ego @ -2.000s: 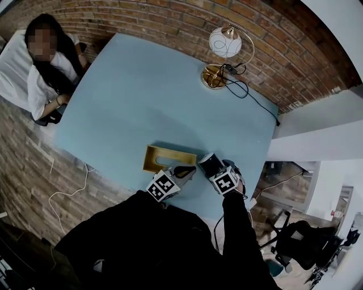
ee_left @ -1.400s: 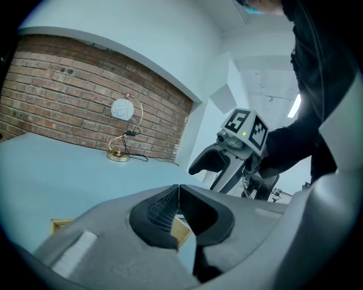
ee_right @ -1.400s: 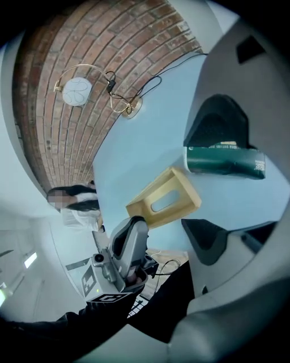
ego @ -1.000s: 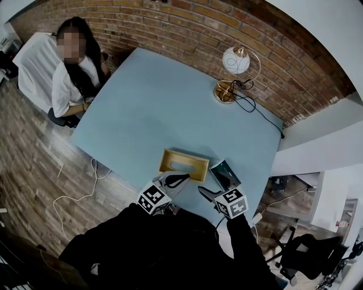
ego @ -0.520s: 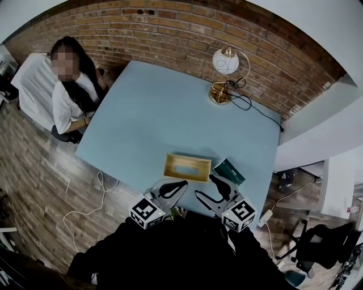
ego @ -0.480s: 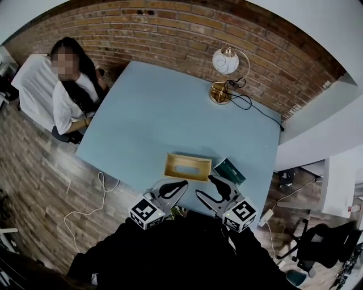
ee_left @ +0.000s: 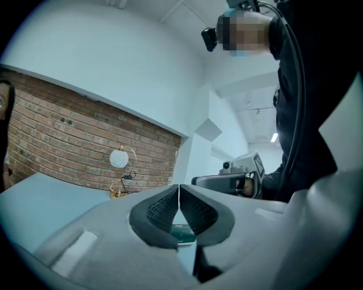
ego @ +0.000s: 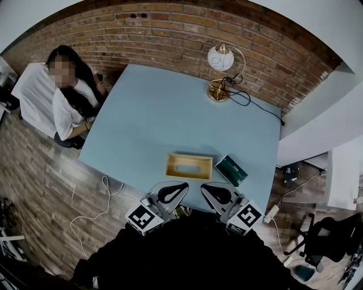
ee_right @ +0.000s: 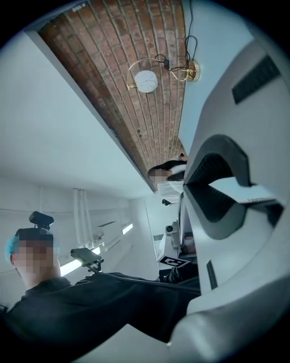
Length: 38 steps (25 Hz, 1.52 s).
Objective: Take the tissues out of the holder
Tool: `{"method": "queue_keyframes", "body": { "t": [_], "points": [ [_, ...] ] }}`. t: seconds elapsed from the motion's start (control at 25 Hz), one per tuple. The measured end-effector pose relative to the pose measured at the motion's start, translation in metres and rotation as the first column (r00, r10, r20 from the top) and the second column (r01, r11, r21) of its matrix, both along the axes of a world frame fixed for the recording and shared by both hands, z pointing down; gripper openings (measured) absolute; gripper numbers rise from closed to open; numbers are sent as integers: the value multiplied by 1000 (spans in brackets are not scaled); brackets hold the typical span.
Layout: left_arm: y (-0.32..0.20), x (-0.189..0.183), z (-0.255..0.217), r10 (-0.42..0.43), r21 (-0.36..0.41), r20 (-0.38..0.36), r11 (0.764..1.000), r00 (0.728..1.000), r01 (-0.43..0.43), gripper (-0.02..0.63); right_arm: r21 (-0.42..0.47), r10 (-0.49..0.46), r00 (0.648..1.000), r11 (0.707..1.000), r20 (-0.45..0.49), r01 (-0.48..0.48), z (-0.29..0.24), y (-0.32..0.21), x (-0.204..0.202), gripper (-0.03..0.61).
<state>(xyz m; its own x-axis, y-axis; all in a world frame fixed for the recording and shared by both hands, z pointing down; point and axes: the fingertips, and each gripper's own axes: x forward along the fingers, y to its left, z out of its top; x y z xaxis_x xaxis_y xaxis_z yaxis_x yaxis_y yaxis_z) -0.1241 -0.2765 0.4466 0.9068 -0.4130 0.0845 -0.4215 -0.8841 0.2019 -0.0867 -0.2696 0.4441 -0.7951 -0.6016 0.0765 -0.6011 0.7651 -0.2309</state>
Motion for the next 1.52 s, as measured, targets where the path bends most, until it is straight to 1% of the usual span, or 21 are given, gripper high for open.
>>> {"method": "queue_keyframes", "body": {
  "t": [0.08, 0.2, 0.4, 0.48, 0.84, 1.2, 1.52],
  "points": [
    [-1, 0, -2, -7, -4, -3, 1000, 1000, 7, 11, 15, 11, 1000, 1000, 0, -11, -1, 0, 1, 5],
    [-3, 2, -5, -14, 6, -10, 1000, 1000, 14, 11, 48, 22, 999, 999, -27, -21, -2, -3, 3, 5],
    [-1, 3, -8, -8, 26, -7, 1000, 1000, 8, 11, 68, 41, 998, 997, -40, -38, -5, -2, 4, 5],
    [0, 2, -7, -7, 22, 0, 1000, 1000, 7, 11, 74, 47, 998, 996, -48, -43, -5, -2, 4, 5],
    [3, 0, -10, -5, 40, -2, 999, 1000, 5, 11, 82, 44, 996, 996, -73, -38, -4, 1, 0, 5],
    [1, -2, -7, -1, 26, 0, 1000, 1000, 1, 11, 75, 38, 995, 997, -90, -31, 0, 0, -4, 5],
    [-4, -5, -5, -6, 33, -4, 999, 1000, 7, 11, 72, 34, 995, 997, -98, -27, 1, -1, -9, 5]
  ]
}}
